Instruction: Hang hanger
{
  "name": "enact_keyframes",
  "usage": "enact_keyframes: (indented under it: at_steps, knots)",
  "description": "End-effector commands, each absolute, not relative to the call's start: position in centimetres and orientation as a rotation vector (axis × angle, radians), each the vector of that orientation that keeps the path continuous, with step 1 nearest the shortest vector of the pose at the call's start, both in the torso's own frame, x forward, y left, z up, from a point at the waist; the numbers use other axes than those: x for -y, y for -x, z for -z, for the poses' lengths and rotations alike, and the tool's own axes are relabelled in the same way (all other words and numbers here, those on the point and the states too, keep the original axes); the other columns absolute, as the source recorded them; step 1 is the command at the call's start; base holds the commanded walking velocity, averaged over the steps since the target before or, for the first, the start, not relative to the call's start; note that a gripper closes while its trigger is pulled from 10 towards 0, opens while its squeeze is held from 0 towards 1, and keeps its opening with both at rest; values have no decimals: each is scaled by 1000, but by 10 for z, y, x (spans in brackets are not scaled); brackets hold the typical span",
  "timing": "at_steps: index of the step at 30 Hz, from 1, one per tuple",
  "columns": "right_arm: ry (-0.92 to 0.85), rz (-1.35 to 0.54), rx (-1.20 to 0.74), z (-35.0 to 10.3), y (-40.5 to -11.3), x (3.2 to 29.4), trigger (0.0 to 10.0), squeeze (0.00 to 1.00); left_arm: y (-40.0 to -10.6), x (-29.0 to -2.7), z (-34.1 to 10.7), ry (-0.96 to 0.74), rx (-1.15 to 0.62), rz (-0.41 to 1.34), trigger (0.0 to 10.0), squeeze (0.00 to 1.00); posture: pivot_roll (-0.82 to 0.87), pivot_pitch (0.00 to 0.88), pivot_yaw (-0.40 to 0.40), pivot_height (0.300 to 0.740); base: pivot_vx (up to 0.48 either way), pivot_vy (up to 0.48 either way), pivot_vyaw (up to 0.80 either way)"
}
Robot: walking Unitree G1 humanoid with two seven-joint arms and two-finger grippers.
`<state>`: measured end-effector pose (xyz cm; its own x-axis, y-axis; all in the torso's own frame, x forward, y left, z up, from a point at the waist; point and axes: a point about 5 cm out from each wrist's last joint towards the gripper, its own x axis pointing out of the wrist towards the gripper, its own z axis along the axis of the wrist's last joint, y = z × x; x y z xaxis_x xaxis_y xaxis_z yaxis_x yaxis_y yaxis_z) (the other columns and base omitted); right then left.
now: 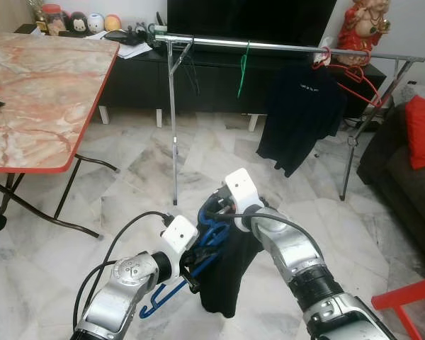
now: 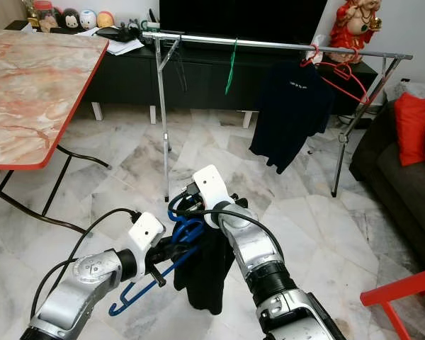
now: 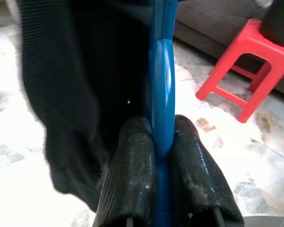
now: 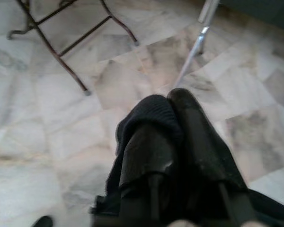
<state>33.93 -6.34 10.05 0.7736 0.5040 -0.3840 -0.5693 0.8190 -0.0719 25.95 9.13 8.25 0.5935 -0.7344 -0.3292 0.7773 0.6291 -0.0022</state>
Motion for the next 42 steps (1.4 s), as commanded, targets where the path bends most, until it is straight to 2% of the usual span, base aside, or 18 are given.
enact_keyframes:
  at_steps: [1, 18, 20, 21, 22, 42]
  knots:
    - [185, -610, -302, -118, -344, 57, 10000, 0, -261, -77, -92, -150, -248, 936, 10000, 0, 15, 0, -165, 740, 0, 0, 0]
    - [185, -588, -322, -115, -343, 64, 10000, 0, -262, -77, -91, -144, -237, 912, 10000, 0, 12, 0, -168, 740, 0, 0, 0]
    - [185, -588, -321, -115, -343, 64, 10000, 31, -262, -77, -91, -143, -237, 911, 10000, 0, 11, 0, -169, 740, 0, 0, 0]
    - [185, -588, -321, -115, -343, 64, 10000, 325, -262, -77, -91, -142, -237, 909, 10000, 0, 12, 0, -170, 740, 0, 0, 0]
    - [185, -588, -321, -115, -344, 64, 10000, 529, -262, -77, -91, -142, -236, 907, 10000, 0, 11, 0, -170, 740, 0, 0, 0]
    - [202, -599, -325, -115, -343, 65, 10000, 541, -265, -75, -94, -114, -207, 884, 10000, 0, 10, 0, -183, 740, 0, 0, 0]
